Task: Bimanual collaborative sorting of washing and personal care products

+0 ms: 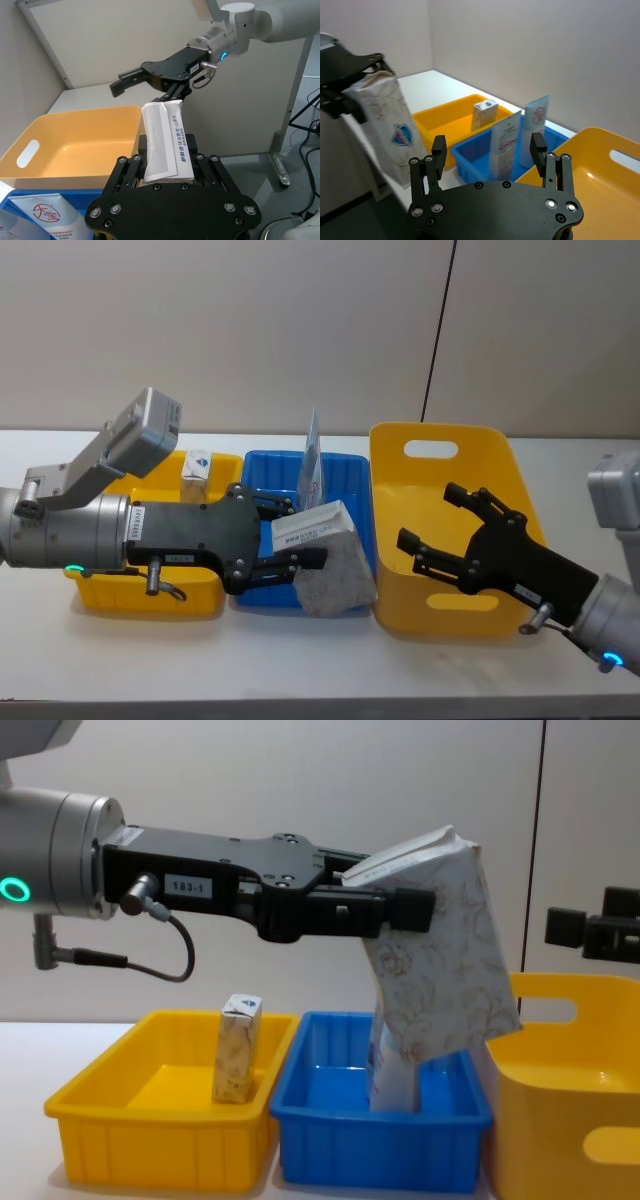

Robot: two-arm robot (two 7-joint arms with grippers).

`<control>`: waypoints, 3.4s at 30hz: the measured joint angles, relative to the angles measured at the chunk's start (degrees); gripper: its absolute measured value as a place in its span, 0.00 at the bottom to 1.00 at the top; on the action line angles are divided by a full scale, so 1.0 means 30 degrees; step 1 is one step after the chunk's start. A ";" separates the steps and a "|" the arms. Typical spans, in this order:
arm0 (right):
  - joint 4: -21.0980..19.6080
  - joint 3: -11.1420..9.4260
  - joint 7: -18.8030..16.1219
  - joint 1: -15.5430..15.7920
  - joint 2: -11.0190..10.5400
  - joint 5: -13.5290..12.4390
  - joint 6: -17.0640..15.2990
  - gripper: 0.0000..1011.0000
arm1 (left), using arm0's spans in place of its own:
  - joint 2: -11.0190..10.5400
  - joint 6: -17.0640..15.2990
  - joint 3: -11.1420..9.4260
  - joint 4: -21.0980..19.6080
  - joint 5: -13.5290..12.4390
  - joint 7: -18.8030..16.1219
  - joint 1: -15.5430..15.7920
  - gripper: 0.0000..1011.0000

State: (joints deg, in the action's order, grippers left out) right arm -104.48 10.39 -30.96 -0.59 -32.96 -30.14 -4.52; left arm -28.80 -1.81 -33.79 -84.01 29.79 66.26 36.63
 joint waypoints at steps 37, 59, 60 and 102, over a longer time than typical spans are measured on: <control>0.0278 0.0879 -0.7876 -0.2443 -0.4295 -0.2758 -0.0995 0.99 | 0.0002 0.0000 0.0001 0.0000 0.0000 0.0000 -0.0001 0.37; 0.1315 0.2602 -0.7448 -0.3829 -0.3285 -0.1902 -0.0563 0.99 | 0.0001 0.0000 0.0001 0.0000 0.0000 -0.0002 -0.0001 0.37; 0.1399 0.2691 -0.7442 -0.3915 -0.3226 -0.1868 -0.0564 0.99 | 0.0001 0.0000 0.0001 0.0001 -0.0001 -0.0001 -0.0001 0.37; 0.4624 0.6087 -0.7744 -0.7613 -0.1248 -0.0405 -0.1026 0.99 | 0.0002 0.0000 0.0001 0.0001 0.0000 -0.0001 -0.0001 0.37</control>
State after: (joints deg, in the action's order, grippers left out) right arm -90.61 28.65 -54.19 -23.43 -36.70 -31.35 -7.60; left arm -28.79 -1.81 -33.79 -84.01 29.79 66.26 36.63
